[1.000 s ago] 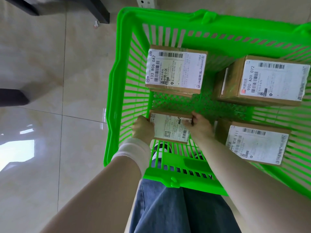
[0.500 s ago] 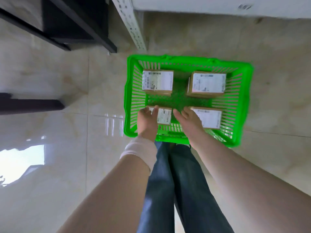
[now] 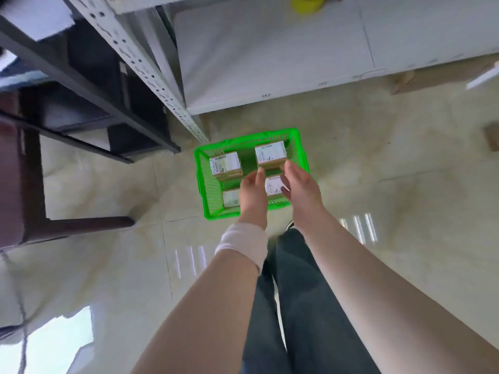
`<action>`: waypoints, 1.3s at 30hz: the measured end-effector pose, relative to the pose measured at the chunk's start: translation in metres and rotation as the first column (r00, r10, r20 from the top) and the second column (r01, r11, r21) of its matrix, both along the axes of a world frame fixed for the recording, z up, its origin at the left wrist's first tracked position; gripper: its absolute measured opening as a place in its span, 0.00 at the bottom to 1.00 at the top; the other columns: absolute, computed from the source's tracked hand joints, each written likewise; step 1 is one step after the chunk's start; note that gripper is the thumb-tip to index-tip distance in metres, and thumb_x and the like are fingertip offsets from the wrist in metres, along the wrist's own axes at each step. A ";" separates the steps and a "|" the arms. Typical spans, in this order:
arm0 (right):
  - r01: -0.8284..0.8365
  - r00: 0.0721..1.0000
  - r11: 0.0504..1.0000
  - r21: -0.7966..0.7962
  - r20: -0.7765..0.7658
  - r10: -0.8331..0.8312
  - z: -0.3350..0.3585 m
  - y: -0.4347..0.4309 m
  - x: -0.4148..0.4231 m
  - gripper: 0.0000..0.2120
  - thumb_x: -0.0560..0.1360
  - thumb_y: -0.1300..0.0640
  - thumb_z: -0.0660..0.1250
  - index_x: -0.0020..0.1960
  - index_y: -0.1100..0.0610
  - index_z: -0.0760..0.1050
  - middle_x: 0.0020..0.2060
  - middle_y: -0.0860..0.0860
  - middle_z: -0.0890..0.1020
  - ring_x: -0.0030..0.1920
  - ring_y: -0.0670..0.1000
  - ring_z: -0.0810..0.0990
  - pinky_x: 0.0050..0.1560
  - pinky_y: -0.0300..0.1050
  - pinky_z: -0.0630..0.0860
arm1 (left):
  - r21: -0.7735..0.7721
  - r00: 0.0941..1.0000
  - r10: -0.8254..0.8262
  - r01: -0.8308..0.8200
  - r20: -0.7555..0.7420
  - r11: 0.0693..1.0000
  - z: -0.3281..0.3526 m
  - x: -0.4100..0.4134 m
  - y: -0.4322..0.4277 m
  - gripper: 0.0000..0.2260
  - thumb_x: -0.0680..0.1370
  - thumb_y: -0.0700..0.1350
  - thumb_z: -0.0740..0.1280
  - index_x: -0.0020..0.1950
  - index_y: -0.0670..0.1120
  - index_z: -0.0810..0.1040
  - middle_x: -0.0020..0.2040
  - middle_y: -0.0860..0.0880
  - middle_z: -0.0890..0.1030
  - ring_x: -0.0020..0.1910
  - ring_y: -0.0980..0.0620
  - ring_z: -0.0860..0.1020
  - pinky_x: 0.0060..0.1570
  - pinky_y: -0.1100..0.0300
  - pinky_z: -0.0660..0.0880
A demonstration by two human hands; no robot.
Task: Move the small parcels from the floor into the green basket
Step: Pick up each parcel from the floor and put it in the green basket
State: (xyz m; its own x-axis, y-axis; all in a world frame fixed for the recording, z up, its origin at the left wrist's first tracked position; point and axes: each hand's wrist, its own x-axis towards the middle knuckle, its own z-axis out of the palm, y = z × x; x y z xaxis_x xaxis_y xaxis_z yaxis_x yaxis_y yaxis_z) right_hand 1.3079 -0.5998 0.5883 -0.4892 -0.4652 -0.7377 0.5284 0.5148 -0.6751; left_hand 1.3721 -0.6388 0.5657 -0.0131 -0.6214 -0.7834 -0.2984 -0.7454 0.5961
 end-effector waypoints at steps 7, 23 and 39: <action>0.275 0.961 0.956 -0.101 0.014 -0.275 0.065 0.113 -0.083 0.07 0.78 0.51 0.61 0.53 0.51 0.75 0.63 0.55 0.77 0.64 0.53 0.75 0.66 0.49 0.70 | -0.073 0.968 -0.214 0.206 -0.132 0.976 0.075 -0.098 0.086 0.18 0.77 0.53 0.60 0.63 0.45 0.72 0.62 0.43 0.77 0.51 0.50 0.73 0.63 0.51 0.70; 0.628 0.768 0.746 -0.222 0.020 -0.640 0.110 0.439 -0.373 0.21 0.78 0.50 0.61 0.68 0.56 0.67 0.64 0.51 0.75 0.64 0.49 0.73 0.64 0.41 0.67 | -0.180 0.717 -0.631 0.607 -0.295 0.774 0.106 -0.404 0.373 0.12 0.77 0.49 0.62 0.59 0.48 0.72 0.50 0.52 0.77 0.51 0.53 0.75 0.56 0.57 0.71; 0.672 0.724 0.715 -0.192 -0.029 -0.689 0.117 0.536 -0.721 0.21 0.78 0.48 0.60 0.68 0.54 0.67 0.63 0.49 0.75 0.63 0.50 0.73 0.61 0.43 0.68 | -0.101 0.685 -0.640 0.652 -0.348 0.752 0.123 -0.758 0.472 0.05 0.79 0.46 0.58 0.54 0.48 0.71 0.53 0.51 0.75 0.59 0.51 0.73 0.68 0.54 0.68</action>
State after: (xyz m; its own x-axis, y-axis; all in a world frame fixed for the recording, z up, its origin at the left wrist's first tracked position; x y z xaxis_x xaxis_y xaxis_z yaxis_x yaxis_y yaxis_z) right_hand 0.5867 -0.0640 0.7051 -0.7797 -0.0838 -0.6205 0.6259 -0.0765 -0.7762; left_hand 0.6144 -0.1666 0.6882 -0.6695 -0.3351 -0.6629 -0.4954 -0.4635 0.7346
